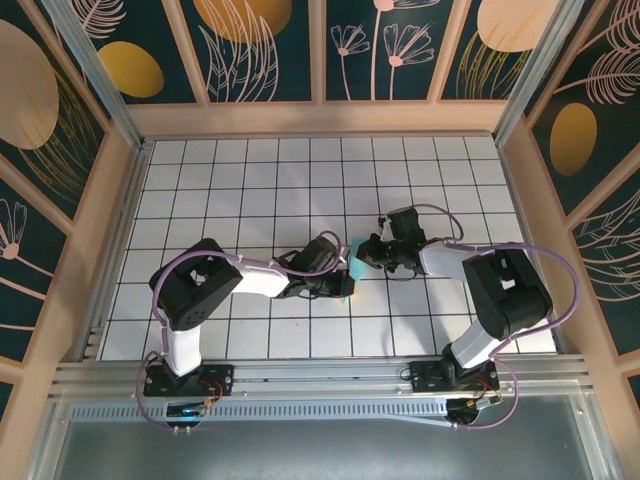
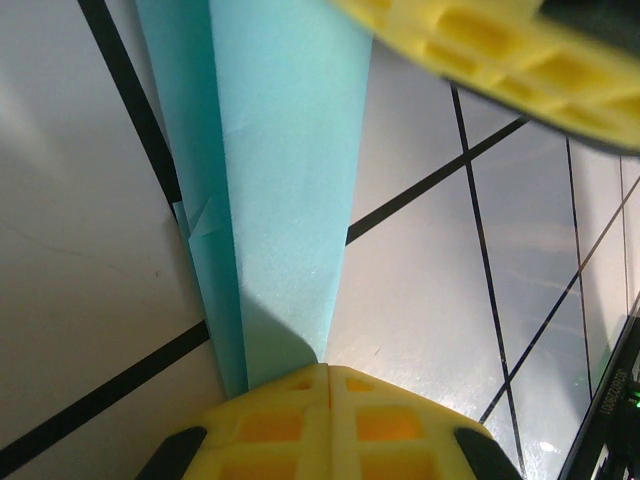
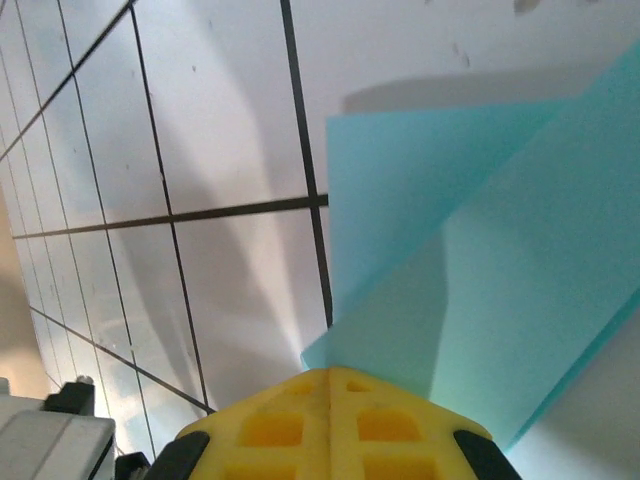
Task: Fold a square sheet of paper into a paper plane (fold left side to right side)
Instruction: Fold the wing for the fifth time at the center of the table.
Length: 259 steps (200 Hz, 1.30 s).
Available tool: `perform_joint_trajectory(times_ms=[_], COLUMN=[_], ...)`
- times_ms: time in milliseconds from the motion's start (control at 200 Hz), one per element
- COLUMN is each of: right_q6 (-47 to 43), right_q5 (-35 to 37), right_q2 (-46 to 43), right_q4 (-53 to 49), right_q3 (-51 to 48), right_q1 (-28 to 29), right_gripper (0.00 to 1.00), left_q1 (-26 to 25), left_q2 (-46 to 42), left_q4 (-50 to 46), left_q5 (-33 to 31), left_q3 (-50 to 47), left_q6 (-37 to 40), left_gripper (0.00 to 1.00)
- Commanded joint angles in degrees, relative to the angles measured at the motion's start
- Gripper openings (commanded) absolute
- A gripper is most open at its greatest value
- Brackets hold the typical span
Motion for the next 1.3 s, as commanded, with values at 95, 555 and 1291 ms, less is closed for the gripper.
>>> perform_joint_trajectory(times_ms=[95,555,1291], right_q6=[-2.35,-2.7,-3.5], right_q5=[2.34,0.02,1.59], right_q2=[2.12,7.03,6.03], right_q4=[-1.58,0.61,-1.33], right_q3=[1.4,-1.81,-2.13], right_q1=[-1.91,-3.55,-3.3], right_gripper=[0.0,0.0,0.0], left_q1=[0.01,1.51,2.33], left_q2=[1.67,-1.85,4.84], left_q4=[-4.97,-4.49,-5.9], left_q5=[-2.05,2.92,5.15], left_q3=[-1.81,3.36,7.68], left_q6=[-0.33,-0.1,3.42], left_gripper=[0.0,0.0,0.0])
